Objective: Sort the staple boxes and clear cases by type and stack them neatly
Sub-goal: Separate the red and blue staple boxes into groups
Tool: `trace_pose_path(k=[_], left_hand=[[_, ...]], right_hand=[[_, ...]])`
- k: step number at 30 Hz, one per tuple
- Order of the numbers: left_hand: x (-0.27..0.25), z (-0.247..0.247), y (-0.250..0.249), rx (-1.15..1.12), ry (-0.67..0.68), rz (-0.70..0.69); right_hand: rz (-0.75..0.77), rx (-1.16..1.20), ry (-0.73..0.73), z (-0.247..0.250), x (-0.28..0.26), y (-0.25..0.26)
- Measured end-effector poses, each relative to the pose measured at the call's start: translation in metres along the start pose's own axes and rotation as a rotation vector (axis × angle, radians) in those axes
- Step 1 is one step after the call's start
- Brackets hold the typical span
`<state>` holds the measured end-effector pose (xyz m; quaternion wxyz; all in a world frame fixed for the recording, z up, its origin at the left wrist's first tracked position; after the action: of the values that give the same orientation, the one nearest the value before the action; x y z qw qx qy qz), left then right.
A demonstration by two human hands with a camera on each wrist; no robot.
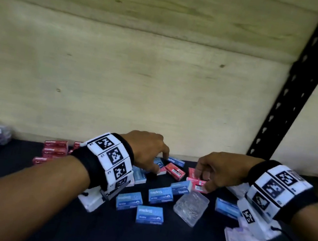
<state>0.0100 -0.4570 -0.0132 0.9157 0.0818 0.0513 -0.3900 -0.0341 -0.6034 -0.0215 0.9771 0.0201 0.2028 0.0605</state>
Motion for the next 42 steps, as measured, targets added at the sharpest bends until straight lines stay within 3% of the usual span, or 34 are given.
trace_pose_path(k=[5,11,20,42], left_hand=[[0.026,-0.014,-0.010,0.035,0.082,-0.066],[0.041,-0.020,-0.011,0.059,0.087,-0.102],[0.047,-0.024,0.001,0.072,0.096,0.034],[0.032,-0.025,-0.006,-0.332,0.011,0.005]], right_hand=[[-0.004,-0.063,0.016,-0.009,0.010,-0.008],[0.031,-0.121,0.018,-0.014,0.020,-0.008],[0.035,-0.169,0.003,-0.012,0.024,-0.010],[-0.030,-0.204,-0.037,0.001,0.006,-0.022]])
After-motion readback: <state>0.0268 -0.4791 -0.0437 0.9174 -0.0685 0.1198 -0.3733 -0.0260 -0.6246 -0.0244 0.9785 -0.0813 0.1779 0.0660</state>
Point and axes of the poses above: each hand's wrist, its own x-axis towards the middle knuckle, its own z-axis out of the back of the hand, y = z × x, the point moved 8 cm from there along x, towards the middle knuckle, and after that the axes turned 2 degrees about z, right-handed, at the moved point
